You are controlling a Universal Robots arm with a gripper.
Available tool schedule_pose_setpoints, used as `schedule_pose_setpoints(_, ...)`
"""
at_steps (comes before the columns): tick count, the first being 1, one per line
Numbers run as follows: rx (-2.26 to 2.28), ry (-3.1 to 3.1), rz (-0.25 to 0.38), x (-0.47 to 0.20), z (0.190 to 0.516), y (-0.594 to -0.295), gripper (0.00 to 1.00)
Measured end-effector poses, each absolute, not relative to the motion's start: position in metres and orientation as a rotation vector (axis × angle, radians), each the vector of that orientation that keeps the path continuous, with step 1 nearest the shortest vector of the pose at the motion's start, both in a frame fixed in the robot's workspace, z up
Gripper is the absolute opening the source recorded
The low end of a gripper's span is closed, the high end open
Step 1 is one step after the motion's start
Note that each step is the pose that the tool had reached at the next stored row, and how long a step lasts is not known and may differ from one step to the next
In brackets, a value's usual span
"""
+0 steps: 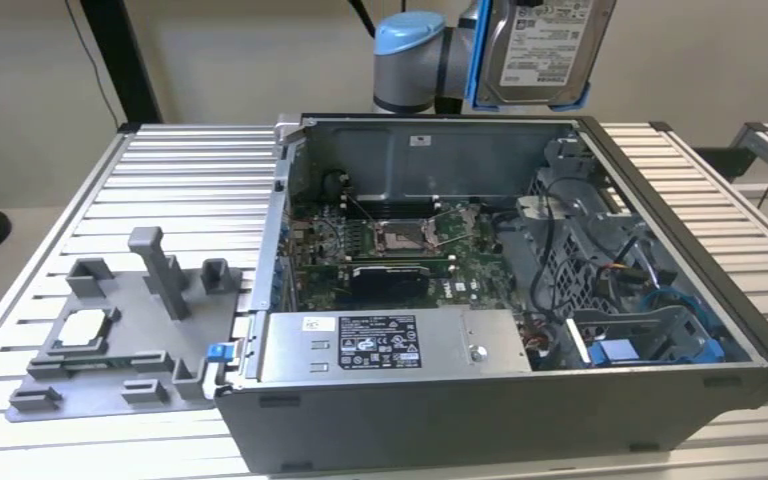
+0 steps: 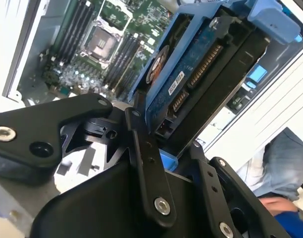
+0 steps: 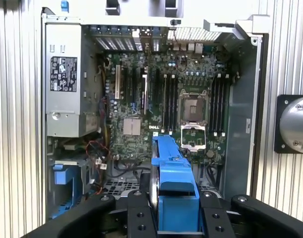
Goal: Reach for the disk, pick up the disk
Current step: 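Pick up the disk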
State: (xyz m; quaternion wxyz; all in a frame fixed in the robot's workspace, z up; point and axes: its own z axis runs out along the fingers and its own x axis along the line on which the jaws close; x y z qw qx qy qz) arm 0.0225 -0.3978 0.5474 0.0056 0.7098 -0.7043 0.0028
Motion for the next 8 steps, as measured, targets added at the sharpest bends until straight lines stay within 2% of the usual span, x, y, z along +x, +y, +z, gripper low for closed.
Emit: schedule_pose_setpoints(8, 2.222, -2.205, 0.009, 0.0284, 0.5461, -0.4092, 0.00)
